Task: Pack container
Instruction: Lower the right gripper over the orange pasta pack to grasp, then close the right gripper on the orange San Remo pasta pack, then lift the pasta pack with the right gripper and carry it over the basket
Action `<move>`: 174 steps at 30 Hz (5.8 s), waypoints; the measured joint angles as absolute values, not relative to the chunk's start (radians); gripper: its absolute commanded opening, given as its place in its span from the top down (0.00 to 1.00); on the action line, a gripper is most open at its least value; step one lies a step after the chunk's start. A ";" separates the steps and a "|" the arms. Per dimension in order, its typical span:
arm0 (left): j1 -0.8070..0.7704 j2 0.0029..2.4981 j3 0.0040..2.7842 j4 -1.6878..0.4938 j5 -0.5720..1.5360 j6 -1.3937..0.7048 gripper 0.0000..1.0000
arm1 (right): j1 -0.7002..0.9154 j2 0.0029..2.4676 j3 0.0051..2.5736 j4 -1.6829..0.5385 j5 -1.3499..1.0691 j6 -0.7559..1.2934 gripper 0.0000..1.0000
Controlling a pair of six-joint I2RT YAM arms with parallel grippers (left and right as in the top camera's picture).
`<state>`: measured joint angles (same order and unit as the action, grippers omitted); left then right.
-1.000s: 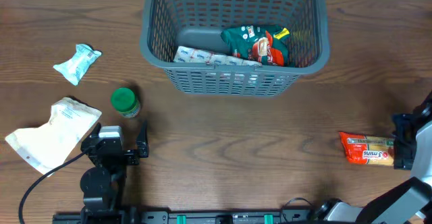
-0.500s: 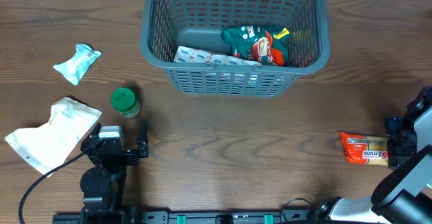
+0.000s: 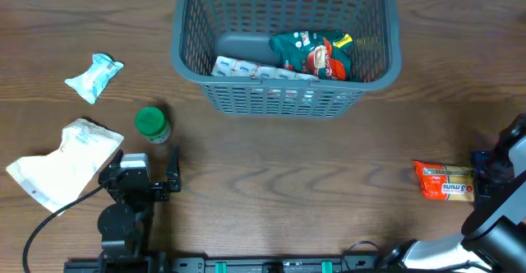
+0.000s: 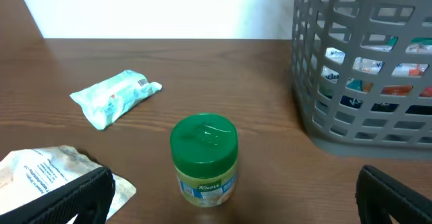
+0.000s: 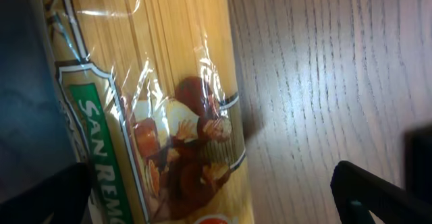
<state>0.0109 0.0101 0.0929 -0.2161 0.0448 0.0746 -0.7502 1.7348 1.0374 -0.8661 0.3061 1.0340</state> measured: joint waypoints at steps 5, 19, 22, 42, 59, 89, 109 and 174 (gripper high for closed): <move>0.011 0.010 0.093 -0.216 0.045 0.075 0.01 | -0.751 1.744 1.033 -0.820 0.308 1.028 0.01; 0.011 0.010 0.093 -0.216 0.045 0.075 0.01 | -0.751 1.740 0.931 -0.645 0.299 0.980 0.01; 0.011 0.010 0.093 -0.216 0.045 0.075 0.01 | -0.751 1.731 0.913 -0.611 0.297 0.980 0.02; 0.011 0.010 0.093 -0.216 0.045 0.075 0.01 | -0.755 1.727 0.904 -0.611 0.241 1.033 0.02; 0.011 0.010 0.093 -0.216 0.045 0.075 0.01 | -0.760 1.725 0.904 -0.620 0.175 1.084 0.07; 0.011 0.010 0.093 -0.216 0.045 0.075 0.02 | -0.763 1.723 0.907 -0.634 0.188 1.003 0.09; 0.011 0.010 0.093 -0.216 0.045 0.075 0.02 | -0.763 1.693 0.916 -0.658 0.184 0.877 0.99; 0.011 0.010 0.093 -0.216 0.045 0.075 0.02 | 0.189 1.570 2.020 -1.045 -0.284 -0.408 0.99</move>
<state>0.0109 0.0101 0.0929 -0.2161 0.0448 0.0746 0.1890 1.5700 2.0205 -1.0447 -0.2840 -0.4084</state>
